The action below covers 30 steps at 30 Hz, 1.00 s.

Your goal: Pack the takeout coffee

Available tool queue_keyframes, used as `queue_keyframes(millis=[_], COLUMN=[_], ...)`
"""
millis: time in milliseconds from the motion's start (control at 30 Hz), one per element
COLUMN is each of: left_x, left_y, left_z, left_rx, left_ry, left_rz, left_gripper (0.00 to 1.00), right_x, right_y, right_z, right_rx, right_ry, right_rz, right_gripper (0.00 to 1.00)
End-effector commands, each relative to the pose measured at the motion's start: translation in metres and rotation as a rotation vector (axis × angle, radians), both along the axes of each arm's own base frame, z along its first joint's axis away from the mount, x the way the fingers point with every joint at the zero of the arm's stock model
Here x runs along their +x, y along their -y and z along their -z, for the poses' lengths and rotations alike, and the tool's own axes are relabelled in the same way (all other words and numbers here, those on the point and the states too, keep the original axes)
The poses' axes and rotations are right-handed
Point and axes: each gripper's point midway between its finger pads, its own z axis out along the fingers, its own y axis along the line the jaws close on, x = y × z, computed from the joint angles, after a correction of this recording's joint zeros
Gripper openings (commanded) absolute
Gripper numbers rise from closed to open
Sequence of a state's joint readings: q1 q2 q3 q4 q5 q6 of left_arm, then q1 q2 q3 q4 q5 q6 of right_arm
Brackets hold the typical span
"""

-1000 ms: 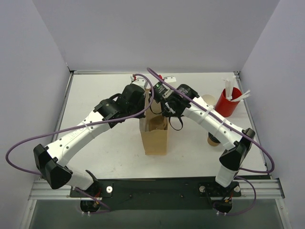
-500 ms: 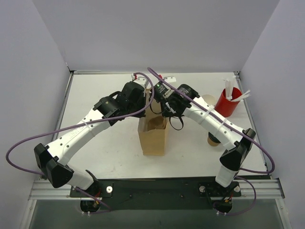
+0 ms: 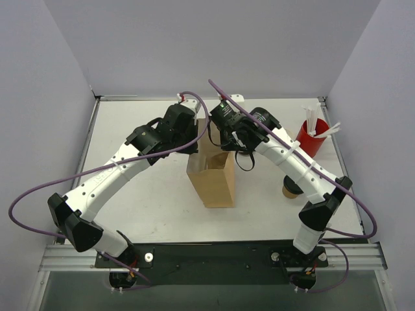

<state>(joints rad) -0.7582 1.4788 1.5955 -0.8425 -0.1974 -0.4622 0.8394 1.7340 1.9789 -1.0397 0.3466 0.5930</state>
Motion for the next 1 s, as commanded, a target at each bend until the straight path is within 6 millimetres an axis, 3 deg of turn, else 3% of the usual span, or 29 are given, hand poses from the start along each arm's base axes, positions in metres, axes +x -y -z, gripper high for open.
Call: queue_keyframes(millis=[0, 100, 200, 433, 600, 633, 767, 867, 933, 967], left_x=[-0.002, 0.000, 0.002, -0.002, -0.004, -0.004, -0.008, -0.010, -0.010, -0.010], left_y=[-0.008, -0.005, -0.002, -0.010, -0.016, -0.015, -0.017, -0.020, -0.021, -0.019], left_z=[0.016, 0.048, 0.054, 0.010, 0.008, 0.005, -0.014, -0.012, 0.017, 0.032], left_rx=[0.017, 0.020, 0.027, 0.006, 0.031, 0.029, 0.003, 0.010, 0.031, 0.031], left_ry=[-0.046, -0.114, -0.132, -0.080, -0.090, -0.090, -0.077, -0.083, -0.135, -0.169], left_rz=[-0.006, -0.002, -0.001, 0.001, -0.006, -0.004, -0.003, -0.013, -0.017, -0.009], left_gripper=[0.00, 0.00, 0.00, 0.00, 0.00, 0.00, 0.00, 0.00, 0.00, 0.00], right_x=[-0.007, -0.002, 0.001, -0.004, -0.018, -0.019, -0.022, -0.020, -0.013, -0.013], right_y=[0.007, 0.005, 0.005, 0.004, -0.009, -0.009, -0.007, -0.006, -0.010, -0.006], right_z=[0.017, 0.058, 0.074, 0.027, 0.007, -0.006, -0.027, -0.010, 0.008, 0.034], right_rx=[-0.039, -0.074, -0.084, -0.006, 0.031, 0.042, 0.067, 0.028, 0.034, 0.001], right_ry=[-0.053, -0.129, -0.178, -0.098, -0.072, -0.051, -0.013, -0.044, -0.073, -0.126], right_rz=[-0.003, 0.004, -0.001, -0.019, -0.057, -0.059, -0.064, -0.059, -0.053, -0.045], right_gripper=[0.05, 0.05, 0.04, 0.06, 0.06, 0.06, 0.07, 0.07, 0.07, 0.07])
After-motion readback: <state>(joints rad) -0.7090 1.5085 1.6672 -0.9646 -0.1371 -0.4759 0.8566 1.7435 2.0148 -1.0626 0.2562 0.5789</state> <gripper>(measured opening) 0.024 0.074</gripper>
